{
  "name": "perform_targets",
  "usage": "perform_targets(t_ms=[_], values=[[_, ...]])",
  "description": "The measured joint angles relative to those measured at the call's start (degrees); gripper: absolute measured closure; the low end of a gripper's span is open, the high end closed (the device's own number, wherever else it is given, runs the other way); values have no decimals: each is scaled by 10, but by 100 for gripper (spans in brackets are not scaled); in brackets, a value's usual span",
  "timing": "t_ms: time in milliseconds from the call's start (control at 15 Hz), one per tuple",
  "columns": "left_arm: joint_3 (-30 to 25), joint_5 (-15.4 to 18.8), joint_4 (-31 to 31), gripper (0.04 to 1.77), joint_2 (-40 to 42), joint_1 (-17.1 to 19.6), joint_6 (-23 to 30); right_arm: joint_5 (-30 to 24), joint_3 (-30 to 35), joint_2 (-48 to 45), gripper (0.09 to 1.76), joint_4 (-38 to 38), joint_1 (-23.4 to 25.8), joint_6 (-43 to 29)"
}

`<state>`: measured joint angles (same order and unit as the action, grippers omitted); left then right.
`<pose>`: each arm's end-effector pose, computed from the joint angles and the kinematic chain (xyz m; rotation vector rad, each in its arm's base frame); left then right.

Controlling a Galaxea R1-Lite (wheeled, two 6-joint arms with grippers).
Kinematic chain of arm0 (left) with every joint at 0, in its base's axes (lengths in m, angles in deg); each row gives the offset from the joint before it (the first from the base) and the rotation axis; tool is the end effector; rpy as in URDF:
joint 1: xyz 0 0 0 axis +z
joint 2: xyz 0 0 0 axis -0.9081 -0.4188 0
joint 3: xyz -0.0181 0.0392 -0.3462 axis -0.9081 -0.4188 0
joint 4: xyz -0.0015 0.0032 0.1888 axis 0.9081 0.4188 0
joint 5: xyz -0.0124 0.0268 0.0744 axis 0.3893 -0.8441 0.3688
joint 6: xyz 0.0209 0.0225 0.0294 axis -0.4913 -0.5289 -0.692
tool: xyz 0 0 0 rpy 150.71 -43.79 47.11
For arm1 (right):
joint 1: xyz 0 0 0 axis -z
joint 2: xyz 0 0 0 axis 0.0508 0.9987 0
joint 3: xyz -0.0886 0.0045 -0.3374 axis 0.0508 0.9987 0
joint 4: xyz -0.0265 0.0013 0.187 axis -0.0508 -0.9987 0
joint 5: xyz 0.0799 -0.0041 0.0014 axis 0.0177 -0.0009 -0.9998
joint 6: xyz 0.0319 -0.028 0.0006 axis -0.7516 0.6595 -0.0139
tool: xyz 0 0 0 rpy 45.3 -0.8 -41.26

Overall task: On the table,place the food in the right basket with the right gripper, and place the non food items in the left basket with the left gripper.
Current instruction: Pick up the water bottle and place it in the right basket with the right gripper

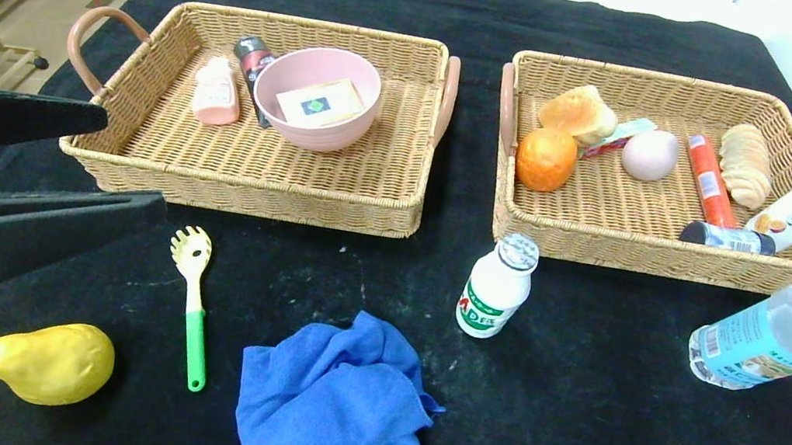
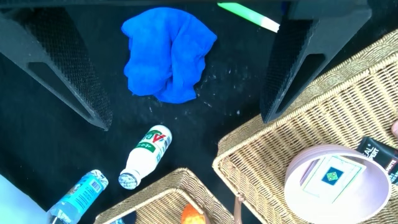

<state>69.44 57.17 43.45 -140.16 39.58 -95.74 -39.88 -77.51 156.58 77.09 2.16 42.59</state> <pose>0.0937 -0.0575 0.3538 0.1238 0.0002 -0.7164 0.2474 -0.0209 0.4043 0.0373 0.0157 -0.0620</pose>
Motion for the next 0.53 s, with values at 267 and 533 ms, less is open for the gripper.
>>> perform_targets(t_ms=[267,533], values=[[0,0,1,9,1,0,0,-23,23,-45,16,-53,-2,-4],[0,0,1,9,2,0,0,-26,87,-89,15,-53,-19,-9]])
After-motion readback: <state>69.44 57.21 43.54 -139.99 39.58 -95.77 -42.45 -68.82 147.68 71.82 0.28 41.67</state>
